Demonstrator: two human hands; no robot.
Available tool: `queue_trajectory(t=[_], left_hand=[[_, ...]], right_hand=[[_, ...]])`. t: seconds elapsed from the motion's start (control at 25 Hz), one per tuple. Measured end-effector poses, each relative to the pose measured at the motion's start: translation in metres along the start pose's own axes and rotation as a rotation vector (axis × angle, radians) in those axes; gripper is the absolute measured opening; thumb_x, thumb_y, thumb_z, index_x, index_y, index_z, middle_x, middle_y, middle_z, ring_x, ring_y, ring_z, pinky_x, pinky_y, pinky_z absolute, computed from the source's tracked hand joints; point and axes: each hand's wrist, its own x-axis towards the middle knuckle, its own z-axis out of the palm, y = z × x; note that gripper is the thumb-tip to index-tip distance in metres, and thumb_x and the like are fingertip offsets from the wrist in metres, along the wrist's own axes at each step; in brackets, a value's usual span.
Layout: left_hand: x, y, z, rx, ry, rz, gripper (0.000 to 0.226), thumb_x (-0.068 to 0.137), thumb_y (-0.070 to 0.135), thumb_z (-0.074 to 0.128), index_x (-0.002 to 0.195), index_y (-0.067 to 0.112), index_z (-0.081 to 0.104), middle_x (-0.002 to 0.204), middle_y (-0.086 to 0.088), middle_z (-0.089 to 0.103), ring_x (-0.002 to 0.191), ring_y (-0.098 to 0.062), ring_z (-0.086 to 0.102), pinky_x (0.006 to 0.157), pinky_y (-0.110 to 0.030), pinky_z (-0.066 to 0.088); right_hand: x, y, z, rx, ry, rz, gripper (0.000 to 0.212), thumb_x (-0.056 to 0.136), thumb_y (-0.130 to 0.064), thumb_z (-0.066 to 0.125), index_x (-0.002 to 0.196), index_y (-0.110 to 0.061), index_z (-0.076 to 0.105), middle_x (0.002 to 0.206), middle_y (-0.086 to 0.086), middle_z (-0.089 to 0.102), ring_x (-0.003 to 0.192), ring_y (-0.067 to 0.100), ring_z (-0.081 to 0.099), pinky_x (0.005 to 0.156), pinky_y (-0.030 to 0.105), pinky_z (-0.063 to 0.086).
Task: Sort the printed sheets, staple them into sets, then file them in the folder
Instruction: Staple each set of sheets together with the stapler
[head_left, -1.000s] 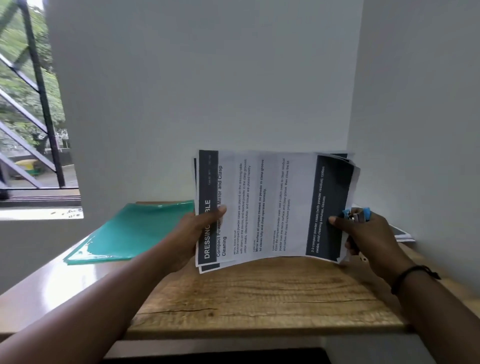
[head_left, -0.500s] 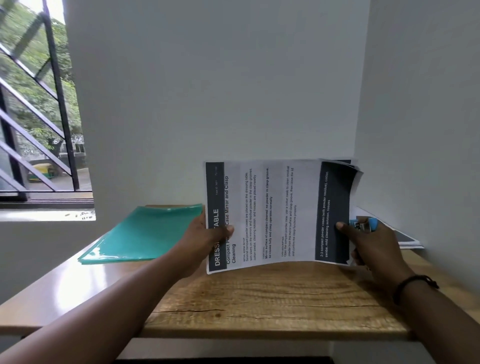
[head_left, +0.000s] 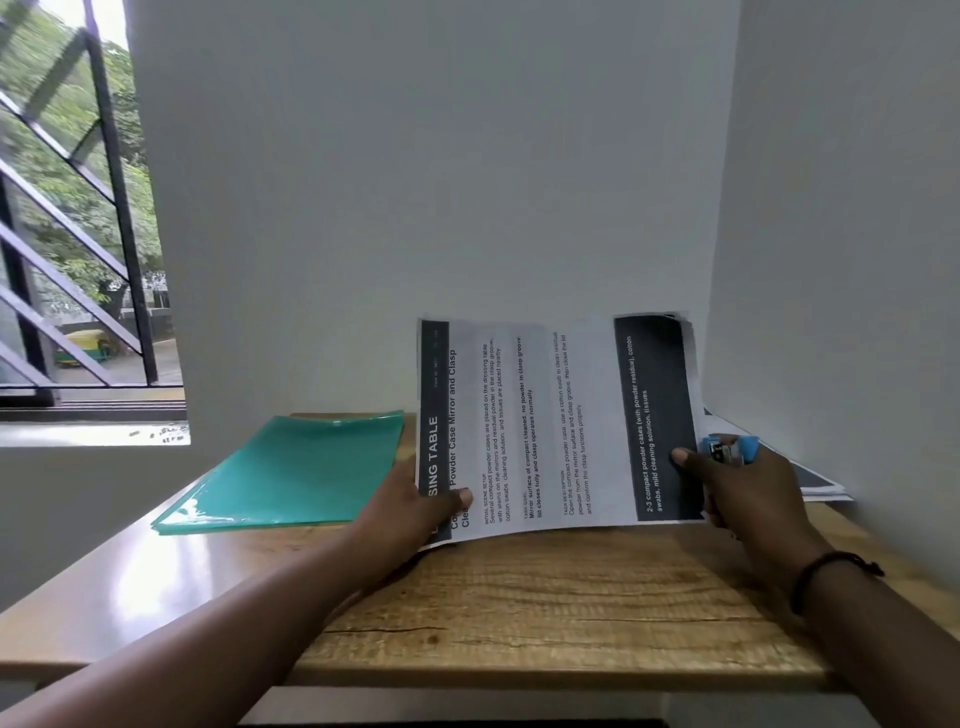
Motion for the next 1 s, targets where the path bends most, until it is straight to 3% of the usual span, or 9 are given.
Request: queue_trajectory(t=[0.12, 0.2, 0.28, 0.32, 0.4, 0.6, 0.68, 0.84, 1.0], left_hand=[[-0.002, 0.006, -0.007, 0.101, 0.128, 0.306, 0.096, 0.083, 0.001, 0.071, 0.142, 0.051, 0.015, 0.117, 0.01, 0.063, 0.097, -0.013, 0.07, 0.077, -0.039, 0.06], [0.005, 0.013, -0.013, 0.177, 0.133, 0.476, 0.116, 0.083, -0.001, 0.07, 0.139, 0.064, -0.008, 0.129, 0.014, 0.053, 0.102, -0.007, 0.068, 0.077, -0.027, 0.059], [0.018, 0.026, -0.014, 0.179, 0.123, 0.497, 0.092, 0.085, 0.0, 0.069, 0.138, 0.063, 0.027, 0.125, 0.009, 0.059, 0.092, 0.0, 0.068, 0.07, -0.022, 0.058], [0.027, 0.032, -0.012, 0.153, 0.127, 0.449, 0.07, 0.085, 0.001, 0.068, 0.127, 0.055, 0.052, 0.114, 0.004, 0.065, 0.08, 0.001, 0.068, 0.065, -0.02, 0.057], [0.045, 0.037, -0.005, 0.075, 0.111, 0.287, 0.043, 0.084, -0.001, 0.069, 0.101, 0.038, 0.071, 0.1, 0.001, 0.07, 0.069, -0.002, 0.068, 0.061, -0.017, 0.054], [0.067, 0.005, 0.01, 0.032, 0.061, 0.066, 0.027, 0.082, -0.004, 0.07, 0.104, 0.01, 0.073, 0.099, -0.005, 0.067, 0.051, 0.001, 0.058, 0.05, -0.009, 0.045], [0.072, -0.003, 0.005, 0.062, 0.086, 0.072, 0.026, 0.082, -0.003, 0.071, 0.103, 0.012, 0.074, 0.093, -0.003, 0.07, 0.05, 0.002, 0.059, 0.049, -0.01, 0.045], [0.074, -0.004, -0.005, -0.091, 0.04, 0.048, 0.043, 0.081, -0.006, 0.068, 0.105, 0.029, 0.074, 0.099, 0.001, 0.075, 0.081, -0.019, 0.072, 0.067, -0.028, 0.06], [0.074, -0.005, 0.0, -0.382, -0.083, -0.118, 0.052, 0.082, -0.022, 0.054, 0.109, 0.019, 0.073, 0.117, -0.011, 0.068, 0.093, -0.033, 0.071, 0.061, -0.039, 0.062]], right_hand=[[0.015, -0.013, 0.002, 0.065, 0.001, -0.011, 0.021, 0.082, -0.015, 0.073, 0.096, -0.003, 0.062, 0.062, 0.008, 0.055, 0.05, 0.019, 0.047, 0.045, 0.026, 0.041], [0.034, -0.029, 0.007, 0.059, -0.024, -0.027, 0.021, 0.082, -0.014, 0.073, 0.095, -0.003, 0.061, 0.062, 0.011, 0.054, 0.049, 0.019, 0.046, 0.039, 0.024, 0.04], [0.058, -0.046, 0.013, 0.015, -0.049, -0.058, 0.02, 0.082, -0.013, 0.073, 0.091, -0.003, 0.06, 0.061, 0.012, 0.053, 0.048, 0.019, 0.045, 0.034, 0.019, 0.038], [0.071, -0.054, 0.016, -0.005, -0.059, -0.082, 0.019, 0.082, -0.013, 0.073, 0.089, -0.004, 0.059, 0.061, 0.012, 0.053, 0.048, 0.02, 0.044, 0.033, 0.017, 0.037], [0.095, -0.061, 0.022, -0.05, -0.074, -0.125, 0.018, 0.082, -0.014, 0.074, 0.087, -0.005, 0.059, 0.064, 0.011, 0.055, 0.049, 0.02, 0.047, 0.039, 0.021, 0.04], [0.118, -0.018, 0.038, -0.049, -0.069, -0.144, 0.019, 0.081, -0.009, 0.074, 0.073, -0.011, 0.057, 0.054, 0.003, 0.053, 0.043, 0.015, 0.046, 0.041, 0.023, 0.039], [0.12, -0.005, 0.042, 0.002, -0.057, -0.122, 0.015, 0.082, -0.009, 0.073, 0.075, -0.012, 0.06, 0.05, 0.001, 0.051, 0.034, 0.009, 0.044, 0.034, 0.019, 0.035], [0.125, 0.0, 0.045, 0.105, -0.069, -0.08, 0.01, 0.084, -0.017, 0.071, 0.087, -0.011, 0.063, 0.055, 0.011, 0.048, 0.038, 0.015, 0.038, 0.032, 0.018, 0.027], [0.121, 0.002, 0.044, 0.092, -0.036, -0.081, 0.014, 0.084, -0.013, 0.07, 0.094, -0.007, 0.062, 0.047, 0.003, 0.051, 0.032, 0.008, 0.039, 0.03, 0.015, 0.028]])
